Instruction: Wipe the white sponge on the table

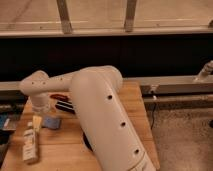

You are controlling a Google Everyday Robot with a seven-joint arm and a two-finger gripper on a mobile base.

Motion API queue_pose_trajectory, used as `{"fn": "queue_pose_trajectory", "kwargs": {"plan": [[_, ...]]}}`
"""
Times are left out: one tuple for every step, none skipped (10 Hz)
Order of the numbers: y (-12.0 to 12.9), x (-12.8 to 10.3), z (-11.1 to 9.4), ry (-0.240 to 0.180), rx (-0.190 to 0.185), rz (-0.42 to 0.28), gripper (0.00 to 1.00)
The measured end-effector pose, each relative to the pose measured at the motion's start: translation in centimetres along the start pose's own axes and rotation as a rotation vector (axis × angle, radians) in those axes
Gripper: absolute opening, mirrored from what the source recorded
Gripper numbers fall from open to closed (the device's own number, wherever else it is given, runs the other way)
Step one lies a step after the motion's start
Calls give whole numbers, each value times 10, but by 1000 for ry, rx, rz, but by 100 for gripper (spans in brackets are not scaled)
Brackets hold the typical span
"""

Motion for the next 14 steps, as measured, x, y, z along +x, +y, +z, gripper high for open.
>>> {"fn": "queue_pose_trajectory", "kwargs": {"plan": [[-1,3,7,7,-11,10,80],[-4,7,14,12,-28,25,80],[-4,9,20,18,-42,33,80],[-5,9,24,23,-53,37,80],[-6,12,29,27,-63,45,80],[-8,16,31,27,-68,53,80],[-9,19,31,29,-67,54,80],[-9,19,33,33,-63,47,76],[-7,18,33,36,-57,40,67],[-7,18,33,39,-49,32,57],[-7,18,33,42,-41,30,48],[-7,19,32,44,-31,32,35],[-7,19,31,44,-25,32,27],[-7,19,31,43,-20,33,19]]}}
